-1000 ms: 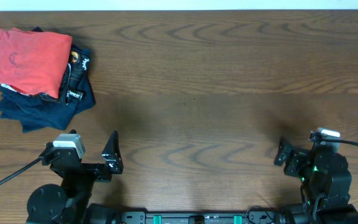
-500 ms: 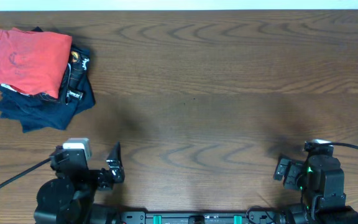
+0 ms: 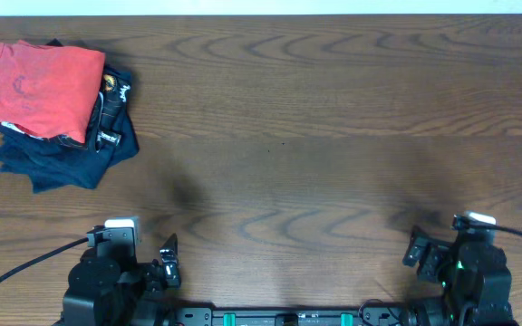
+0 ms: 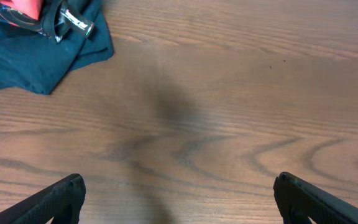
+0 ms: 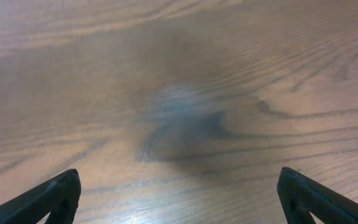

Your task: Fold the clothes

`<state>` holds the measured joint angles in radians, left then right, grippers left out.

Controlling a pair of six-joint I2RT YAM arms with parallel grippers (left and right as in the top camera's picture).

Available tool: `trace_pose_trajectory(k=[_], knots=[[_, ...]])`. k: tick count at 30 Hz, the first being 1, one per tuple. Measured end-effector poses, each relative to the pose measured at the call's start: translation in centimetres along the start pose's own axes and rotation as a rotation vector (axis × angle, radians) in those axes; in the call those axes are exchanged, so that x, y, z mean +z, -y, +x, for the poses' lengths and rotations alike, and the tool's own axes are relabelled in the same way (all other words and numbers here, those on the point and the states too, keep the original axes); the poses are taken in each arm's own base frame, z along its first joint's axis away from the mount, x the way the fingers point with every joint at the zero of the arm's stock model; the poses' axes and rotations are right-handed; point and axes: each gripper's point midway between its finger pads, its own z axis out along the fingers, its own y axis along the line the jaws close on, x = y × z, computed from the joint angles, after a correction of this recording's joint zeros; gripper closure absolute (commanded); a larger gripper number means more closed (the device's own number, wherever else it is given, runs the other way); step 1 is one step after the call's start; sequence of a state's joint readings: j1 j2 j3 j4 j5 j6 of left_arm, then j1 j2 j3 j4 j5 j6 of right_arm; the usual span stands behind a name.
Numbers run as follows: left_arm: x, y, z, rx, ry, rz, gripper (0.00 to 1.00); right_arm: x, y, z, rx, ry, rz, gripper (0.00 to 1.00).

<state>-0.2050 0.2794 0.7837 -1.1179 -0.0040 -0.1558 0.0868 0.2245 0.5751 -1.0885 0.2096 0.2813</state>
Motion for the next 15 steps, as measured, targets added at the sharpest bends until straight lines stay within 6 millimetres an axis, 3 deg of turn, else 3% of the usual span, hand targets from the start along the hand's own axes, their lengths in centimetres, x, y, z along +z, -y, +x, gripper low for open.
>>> trace_pose_trajectory(k=[5, 13, 15], knots=[[0.0, 0.0, 0.0, 0.000, 0.000, 0.000, 0.02, 0.2, 0.0, -0.3, 0.052, 0.115, -0.029, 0.01], [0.0, 0.0, 0.0, 0.000, -0.001, -0.001, 0.02, 4.3, -2.1, -2.8, 0.082, 0.328, -0.135, 0.01], [0.0, 0.0, 0.0, 0.000, -0.001, -0.001, 0.02, 4.6, -2.9, -4.2, 0.071, 0.412, -0.172, 0.01]])
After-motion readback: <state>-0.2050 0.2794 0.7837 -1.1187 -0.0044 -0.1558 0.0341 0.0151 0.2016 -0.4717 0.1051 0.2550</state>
